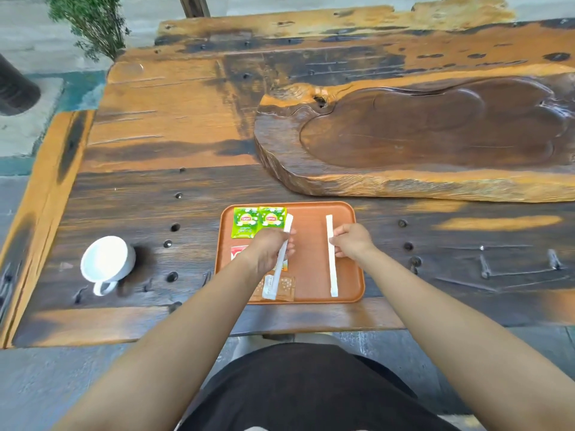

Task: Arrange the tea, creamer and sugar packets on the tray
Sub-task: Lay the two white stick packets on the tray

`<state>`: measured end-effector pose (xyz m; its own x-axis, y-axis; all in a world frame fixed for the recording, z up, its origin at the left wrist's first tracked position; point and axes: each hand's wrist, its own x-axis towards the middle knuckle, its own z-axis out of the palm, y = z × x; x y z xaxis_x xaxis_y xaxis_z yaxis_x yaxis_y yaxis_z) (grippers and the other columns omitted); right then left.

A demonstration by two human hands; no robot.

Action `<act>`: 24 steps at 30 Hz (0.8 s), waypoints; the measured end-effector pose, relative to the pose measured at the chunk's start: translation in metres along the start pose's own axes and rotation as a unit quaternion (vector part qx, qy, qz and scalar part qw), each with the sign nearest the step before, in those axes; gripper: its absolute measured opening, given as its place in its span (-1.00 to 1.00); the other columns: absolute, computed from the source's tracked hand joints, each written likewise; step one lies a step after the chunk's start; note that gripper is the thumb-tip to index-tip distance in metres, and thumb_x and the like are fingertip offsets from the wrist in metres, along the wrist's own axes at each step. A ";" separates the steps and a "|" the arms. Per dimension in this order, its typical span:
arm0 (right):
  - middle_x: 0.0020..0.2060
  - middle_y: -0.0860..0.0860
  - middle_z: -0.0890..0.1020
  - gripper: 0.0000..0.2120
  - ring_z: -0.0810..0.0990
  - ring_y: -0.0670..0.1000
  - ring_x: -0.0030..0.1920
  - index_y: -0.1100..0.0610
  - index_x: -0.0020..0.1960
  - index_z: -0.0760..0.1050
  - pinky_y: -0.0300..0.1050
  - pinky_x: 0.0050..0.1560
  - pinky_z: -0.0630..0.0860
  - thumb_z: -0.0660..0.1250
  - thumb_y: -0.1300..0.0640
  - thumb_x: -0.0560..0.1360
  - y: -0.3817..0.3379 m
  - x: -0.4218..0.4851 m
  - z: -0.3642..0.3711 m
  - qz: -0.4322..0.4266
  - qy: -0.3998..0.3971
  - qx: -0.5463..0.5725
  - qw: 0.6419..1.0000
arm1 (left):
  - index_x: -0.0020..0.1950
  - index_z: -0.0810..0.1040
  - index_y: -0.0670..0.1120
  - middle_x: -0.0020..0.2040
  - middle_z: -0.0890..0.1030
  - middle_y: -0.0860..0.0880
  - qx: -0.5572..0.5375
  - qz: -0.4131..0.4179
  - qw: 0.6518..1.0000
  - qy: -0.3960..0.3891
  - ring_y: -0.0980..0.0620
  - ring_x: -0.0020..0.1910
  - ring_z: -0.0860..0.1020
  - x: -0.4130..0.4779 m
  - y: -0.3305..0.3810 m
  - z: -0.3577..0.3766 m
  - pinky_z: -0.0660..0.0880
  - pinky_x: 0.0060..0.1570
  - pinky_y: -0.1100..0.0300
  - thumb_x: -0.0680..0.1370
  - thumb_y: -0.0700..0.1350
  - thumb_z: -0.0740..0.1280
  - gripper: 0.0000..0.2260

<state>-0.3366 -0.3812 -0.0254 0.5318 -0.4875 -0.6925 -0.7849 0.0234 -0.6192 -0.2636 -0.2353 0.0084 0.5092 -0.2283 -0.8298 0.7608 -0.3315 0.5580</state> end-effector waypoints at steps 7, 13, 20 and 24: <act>0.05 0.17 0.66 -0.92 0.64 0.20 0.05 0.12 -0.20 0.58 0.10 0.11 0.58 0.33 0.26 0.43 0.010 0.014 0.013 -0.018 0.066 -0.083 0.994 | -0.22 0.50 -0.07 -0.31 0.49 -0.04 0.020 0.021 1.000 0.010 0.07 -0.34 0.45 -0.005 -0.006 -0.009 0.47 -0.37 0.26 0.57 -0.29 0.15 -0.76; 0.09 0.15 0.64 -0.86 0.59 0.18 0.11 0.16 -0.04 0.61 -0.02 0.13 0.54 0.28 0.22 0.48 0.008 0.016 0.015 -0.018 0.100 -0.151 0.983 | -0.14 0.56 -0.05 -0.26 0.56 0.00 0.022 0.015 0.999 0.025 0.13 -0.28 0.50 -0.006 -0.009 -0.014 0.46 -0.44 0.36 0.54 -0.28 0.23 -0.82; 0.09 0.18 0.61 -0.80 0.58 0.21 0.07 0.17 0.04 0.52 -0.04 0.03 0.54 0.23 0.32 0.46 0.016 0.021 0.014 -0.051 0.119 -0.193 0.973 | -0.19 0.53 -0.04 -0.26 0.56 -0.01 0.013 0.024 1.000 0.007 0.11 -0.29 0.49 -0.005 -0.010 -0.010 0.42 -0.25 0.26 0.55 -0.28 0.23 -0.80; 0.13 0.21 0.57 -0.77 0.56 0.25 0.10 0.22 0.14 0.46 0.00 0.04 0.52 0.22 0.30 0.48 0.016 0.016 0.014 -0.072 0.125 -0.229 0.963 | -0.19 0.51 -0.04 -0.26 0.56 0.00 0.013 0.023 1.000 0.003 0.12 -0.32 0.48 -0.004 -0.009 -0.009 0.46 -0.35 0.31 0.56 -0.28 0.24 -0.81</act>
<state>-0.3364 -0.3767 -0.0517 0.5978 -0.6526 -0.4656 -0.7969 -0.4204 -0.4339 -0.2690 -0.2232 0.0062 0.5454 -0.2385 -0.8035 0.7263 -0.3440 0.5951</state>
